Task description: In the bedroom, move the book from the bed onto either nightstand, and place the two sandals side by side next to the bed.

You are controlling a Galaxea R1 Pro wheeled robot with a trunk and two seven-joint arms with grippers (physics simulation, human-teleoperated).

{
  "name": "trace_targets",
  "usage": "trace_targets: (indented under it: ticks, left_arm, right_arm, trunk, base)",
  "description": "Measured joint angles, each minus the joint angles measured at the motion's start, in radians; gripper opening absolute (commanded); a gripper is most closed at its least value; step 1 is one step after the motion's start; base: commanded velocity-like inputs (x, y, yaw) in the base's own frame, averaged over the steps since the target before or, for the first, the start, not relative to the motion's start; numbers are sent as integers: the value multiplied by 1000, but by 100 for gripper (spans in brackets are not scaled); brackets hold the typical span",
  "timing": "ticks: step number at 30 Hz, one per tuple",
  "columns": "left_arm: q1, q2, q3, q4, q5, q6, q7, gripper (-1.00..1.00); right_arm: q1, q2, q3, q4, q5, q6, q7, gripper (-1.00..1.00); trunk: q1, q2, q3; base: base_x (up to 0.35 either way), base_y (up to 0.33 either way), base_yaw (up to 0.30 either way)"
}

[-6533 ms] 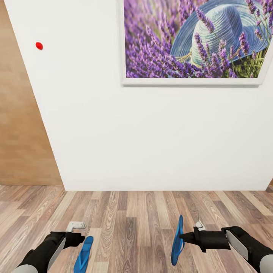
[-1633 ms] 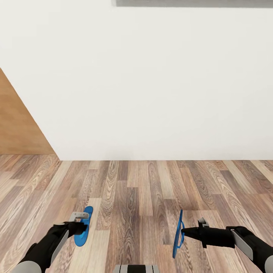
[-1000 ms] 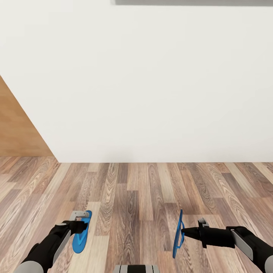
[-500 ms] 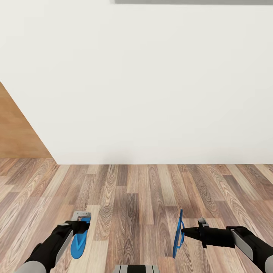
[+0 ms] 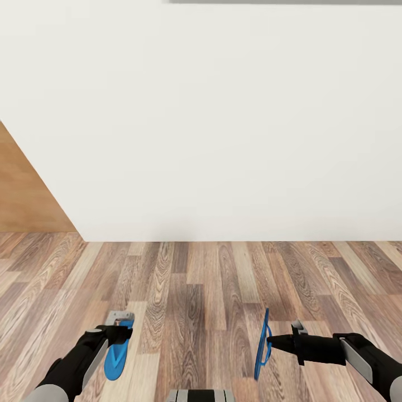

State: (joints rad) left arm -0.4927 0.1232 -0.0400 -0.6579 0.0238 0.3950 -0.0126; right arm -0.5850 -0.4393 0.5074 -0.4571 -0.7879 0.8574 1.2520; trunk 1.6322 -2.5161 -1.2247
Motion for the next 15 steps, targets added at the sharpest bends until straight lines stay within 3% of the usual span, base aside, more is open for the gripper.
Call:
trace_targets:
  ticks: [15]
  left_arm:
    - [0, 0, 1, -1, 0, 1, 1, 100]
  right_arm:
    - [0, 1, 0, 0, 0, 0, -1, -100]
  trunk:
    - [7, -4, -58]
  base:
    - [0, 0, 0]
